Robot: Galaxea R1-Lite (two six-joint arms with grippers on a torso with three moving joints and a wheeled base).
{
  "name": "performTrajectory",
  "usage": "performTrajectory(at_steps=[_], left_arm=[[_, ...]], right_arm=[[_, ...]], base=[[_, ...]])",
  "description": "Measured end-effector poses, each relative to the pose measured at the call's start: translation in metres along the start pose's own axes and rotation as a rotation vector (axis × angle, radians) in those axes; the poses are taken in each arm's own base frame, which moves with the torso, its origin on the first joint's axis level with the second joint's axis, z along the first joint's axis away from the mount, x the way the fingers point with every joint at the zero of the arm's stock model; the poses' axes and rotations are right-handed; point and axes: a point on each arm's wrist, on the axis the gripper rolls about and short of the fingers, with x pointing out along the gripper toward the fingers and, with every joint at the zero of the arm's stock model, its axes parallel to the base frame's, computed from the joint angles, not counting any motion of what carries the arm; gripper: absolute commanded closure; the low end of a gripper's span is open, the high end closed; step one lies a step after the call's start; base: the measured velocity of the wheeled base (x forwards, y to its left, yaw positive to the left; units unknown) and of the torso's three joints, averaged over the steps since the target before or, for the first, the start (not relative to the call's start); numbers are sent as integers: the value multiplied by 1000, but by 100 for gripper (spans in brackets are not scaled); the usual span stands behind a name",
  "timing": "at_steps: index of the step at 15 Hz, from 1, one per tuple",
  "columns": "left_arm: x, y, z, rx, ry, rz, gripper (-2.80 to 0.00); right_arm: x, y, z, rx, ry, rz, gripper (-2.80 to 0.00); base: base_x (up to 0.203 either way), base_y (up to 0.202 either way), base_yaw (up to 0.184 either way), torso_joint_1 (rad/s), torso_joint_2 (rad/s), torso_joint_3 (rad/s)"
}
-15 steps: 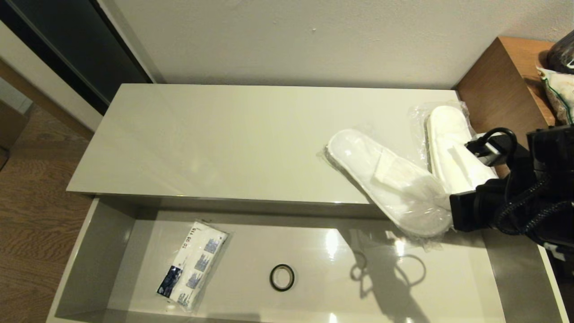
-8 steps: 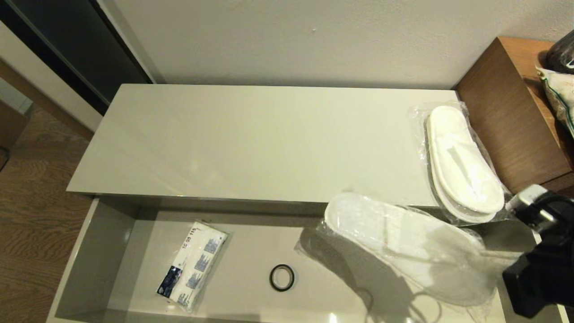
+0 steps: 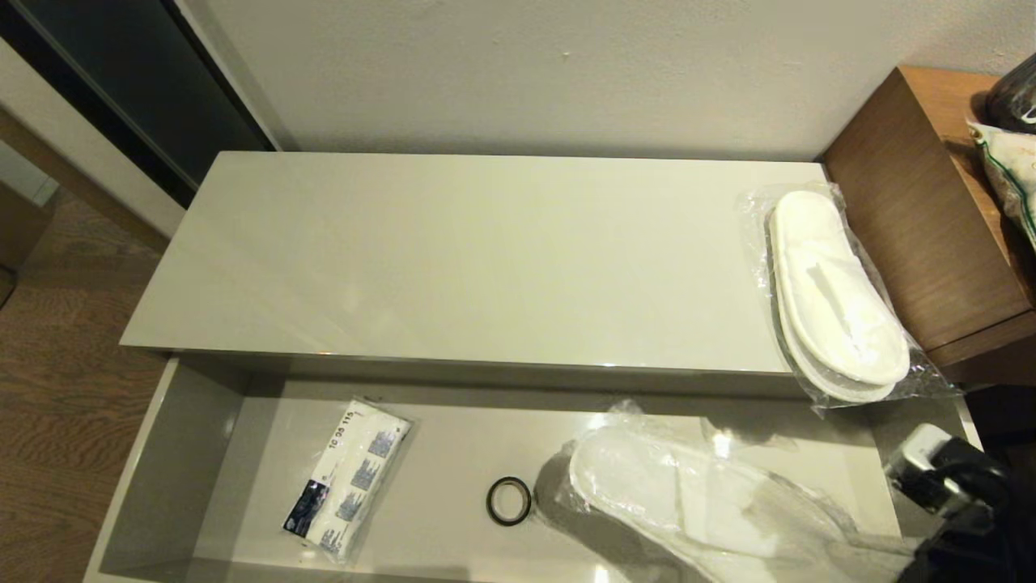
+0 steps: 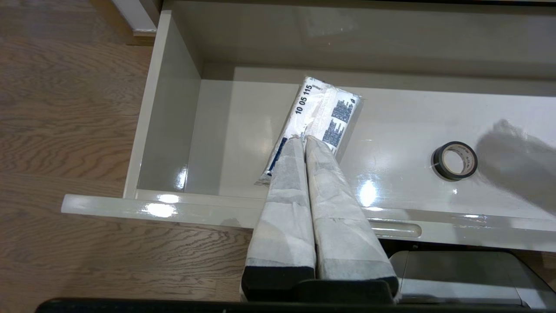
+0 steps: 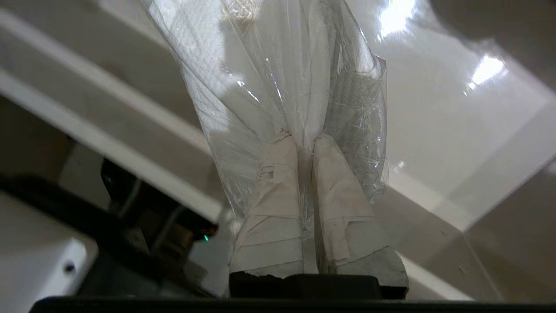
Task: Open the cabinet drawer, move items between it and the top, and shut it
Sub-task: Put the disposable slippers in the drawer
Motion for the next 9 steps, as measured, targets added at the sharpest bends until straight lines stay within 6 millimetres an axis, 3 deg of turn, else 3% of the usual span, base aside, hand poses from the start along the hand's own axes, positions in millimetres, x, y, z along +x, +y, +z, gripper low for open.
performTrajectory(at_steps=[5,9], left_arm=[[0,0,0,0,0,-1,0],[0,0,0,0,0,0,0]], right_arm=[[68,9,27,59,-29,-17,0],[132,23,20,61,-14,-33,0]], base=[[0,0,0,0,0,0],[0,0,0,0,0,0]])
